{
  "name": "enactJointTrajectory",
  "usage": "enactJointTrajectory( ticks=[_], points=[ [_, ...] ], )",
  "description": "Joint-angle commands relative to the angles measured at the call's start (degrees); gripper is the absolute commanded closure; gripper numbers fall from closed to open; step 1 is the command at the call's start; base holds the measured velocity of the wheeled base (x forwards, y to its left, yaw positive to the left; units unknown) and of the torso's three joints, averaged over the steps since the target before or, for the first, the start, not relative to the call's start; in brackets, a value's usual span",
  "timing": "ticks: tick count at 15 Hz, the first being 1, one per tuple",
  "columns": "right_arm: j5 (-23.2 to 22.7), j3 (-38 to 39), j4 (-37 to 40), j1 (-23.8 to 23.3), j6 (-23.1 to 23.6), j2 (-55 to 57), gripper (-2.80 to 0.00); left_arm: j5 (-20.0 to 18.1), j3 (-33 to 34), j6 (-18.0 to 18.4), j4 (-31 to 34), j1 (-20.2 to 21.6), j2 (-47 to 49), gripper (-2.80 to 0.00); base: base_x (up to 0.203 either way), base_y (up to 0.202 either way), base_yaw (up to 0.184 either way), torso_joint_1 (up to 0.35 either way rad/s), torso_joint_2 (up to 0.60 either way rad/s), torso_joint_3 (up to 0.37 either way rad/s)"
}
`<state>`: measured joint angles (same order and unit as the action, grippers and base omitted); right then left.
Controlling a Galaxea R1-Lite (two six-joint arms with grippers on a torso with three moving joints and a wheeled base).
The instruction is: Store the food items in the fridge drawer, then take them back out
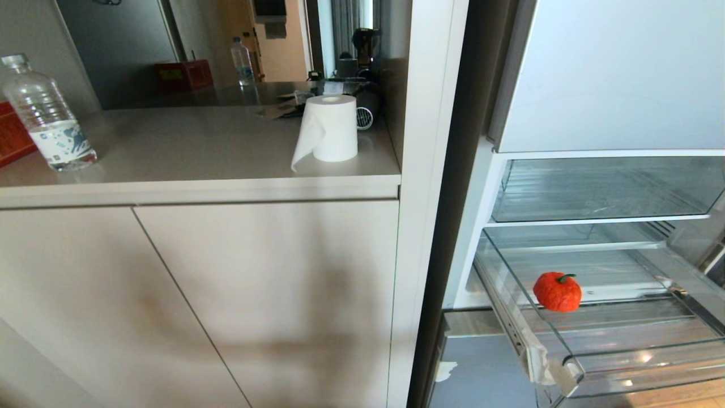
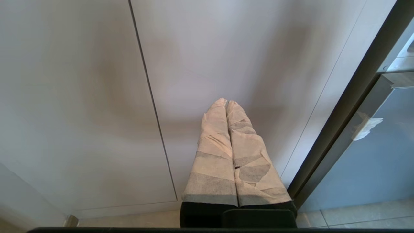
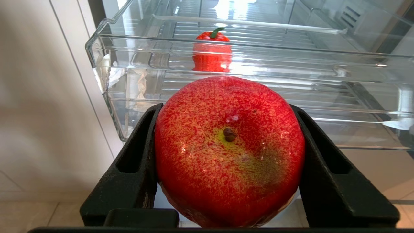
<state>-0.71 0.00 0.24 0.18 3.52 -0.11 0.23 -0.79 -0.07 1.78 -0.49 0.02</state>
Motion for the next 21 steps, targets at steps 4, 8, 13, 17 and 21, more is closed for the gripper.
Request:
enactJointTrajectory(
  ticks=[4, 8, 13, 17, 21],
  points=[
    [0.6, 0.0, -0.1, 0.0, -2.0, 0.1, 0.0, 0.0, 0.0, 0.0, 0.0, 0.0, 0.0, 0.0, 0.0, 0.0, 0.0, 0.0, 0.0, 0.0],
    [0.9, 0.0, -0.3, 0.0, -3.3, 0.1, 0.0, 0.0, 0.0, 0.0, 0.0, 0.0, 0.0, 0.0, 0.0, 0.0, 0.0, 0.0, 0.0, 0.0],
    [1.0, -1.2, -4.8, -0.2, -4.1, 5.5, 0.0, 0.0, 0.0, 0.0, 0.0, 0.0, 0.0, 0.0, 0.0, 0.0, 0.0, 0.0, 0.0, 0.0],
    [2.7, -8.4, -17.5, -2.0, -6.0, 30.0, 0.0, 0.0, 0.0, 0.0, 0.1, 0.0, 0.0, 0.0, 0.0, 0.0, 0.0, 0.0, 0.0, 0.0],
    [4.7, -20.8, -20.6, -4.7, -6.6, 50.4, 0.0, 0.0, 0.0, 0.0, 0.0, 0.0, -0.1, 0.0, 0.0, 0.0, 0.0, 0.0, 0.0, 0.0]
  ],
)
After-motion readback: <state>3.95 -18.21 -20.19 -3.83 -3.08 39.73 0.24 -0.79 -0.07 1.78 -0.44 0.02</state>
